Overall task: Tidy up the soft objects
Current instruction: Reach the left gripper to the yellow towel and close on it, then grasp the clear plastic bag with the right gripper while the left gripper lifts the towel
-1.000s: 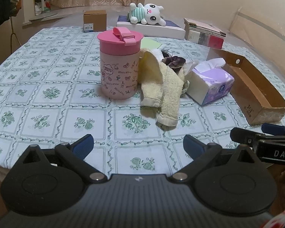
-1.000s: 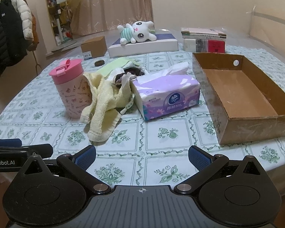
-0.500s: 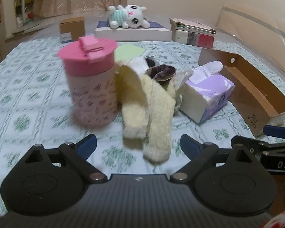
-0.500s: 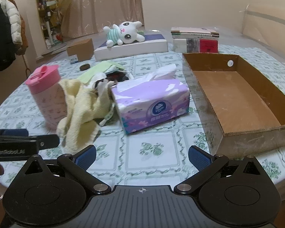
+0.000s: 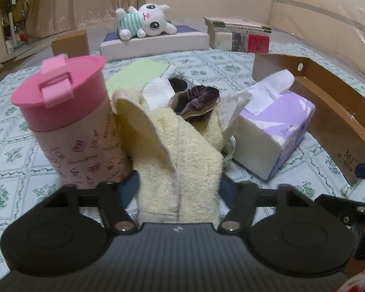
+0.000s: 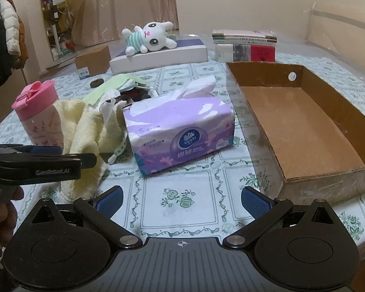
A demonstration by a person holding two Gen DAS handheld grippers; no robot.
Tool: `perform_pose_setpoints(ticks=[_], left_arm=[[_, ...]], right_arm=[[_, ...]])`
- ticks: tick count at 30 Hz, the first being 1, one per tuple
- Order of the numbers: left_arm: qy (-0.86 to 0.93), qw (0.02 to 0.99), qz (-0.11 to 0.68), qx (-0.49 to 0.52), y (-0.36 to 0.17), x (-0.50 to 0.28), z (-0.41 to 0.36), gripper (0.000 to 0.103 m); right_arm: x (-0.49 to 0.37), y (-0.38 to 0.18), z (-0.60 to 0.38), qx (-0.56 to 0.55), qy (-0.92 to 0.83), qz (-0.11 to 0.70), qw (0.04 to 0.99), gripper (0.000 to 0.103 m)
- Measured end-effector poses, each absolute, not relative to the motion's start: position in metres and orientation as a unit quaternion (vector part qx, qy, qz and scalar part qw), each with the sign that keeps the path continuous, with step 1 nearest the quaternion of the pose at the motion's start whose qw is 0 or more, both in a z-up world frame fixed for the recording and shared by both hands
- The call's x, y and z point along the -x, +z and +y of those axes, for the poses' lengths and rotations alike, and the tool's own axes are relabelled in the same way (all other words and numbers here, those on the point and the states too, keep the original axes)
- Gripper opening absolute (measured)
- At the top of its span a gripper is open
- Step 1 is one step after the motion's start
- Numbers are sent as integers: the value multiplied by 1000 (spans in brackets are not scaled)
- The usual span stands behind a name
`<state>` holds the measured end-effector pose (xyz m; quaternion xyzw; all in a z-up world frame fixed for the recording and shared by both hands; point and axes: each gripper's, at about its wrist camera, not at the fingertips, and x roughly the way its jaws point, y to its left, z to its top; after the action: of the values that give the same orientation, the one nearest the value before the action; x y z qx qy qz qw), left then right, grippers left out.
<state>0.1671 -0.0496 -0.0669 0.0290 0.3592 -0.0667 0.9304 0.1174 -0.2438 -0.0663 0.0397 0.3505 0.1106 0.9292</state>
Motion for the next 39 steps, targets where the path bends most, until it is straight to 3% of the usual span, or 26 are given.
perform_pose_setpoints(ticks=[2, 5, 7, 23, 39], left_arm=[[-66, 930, 360, -31, -68, -168, -50, 33], [-64, 932, 355, -36, -64, -163, -49, 14], [-66, 933, 351, -30, -60, -156, -45, 11], [-33, 941, 334, -34, -15, -49, 21, 8], [55, 953, 298, -3, -5, -73, 89, 8]], right_arm=[[-117, -66, -244, -40, 111, 351, 929, 103], [-115, -64, -244, -40, 112, 348, 930, 103], [-111, -61, -242, -39, 114, 344, 931, 103], [-83, -36, -213, -24, 150, 320, 935, 103], [-115, -43, -161, 40, 205, 317, 925, 102]])
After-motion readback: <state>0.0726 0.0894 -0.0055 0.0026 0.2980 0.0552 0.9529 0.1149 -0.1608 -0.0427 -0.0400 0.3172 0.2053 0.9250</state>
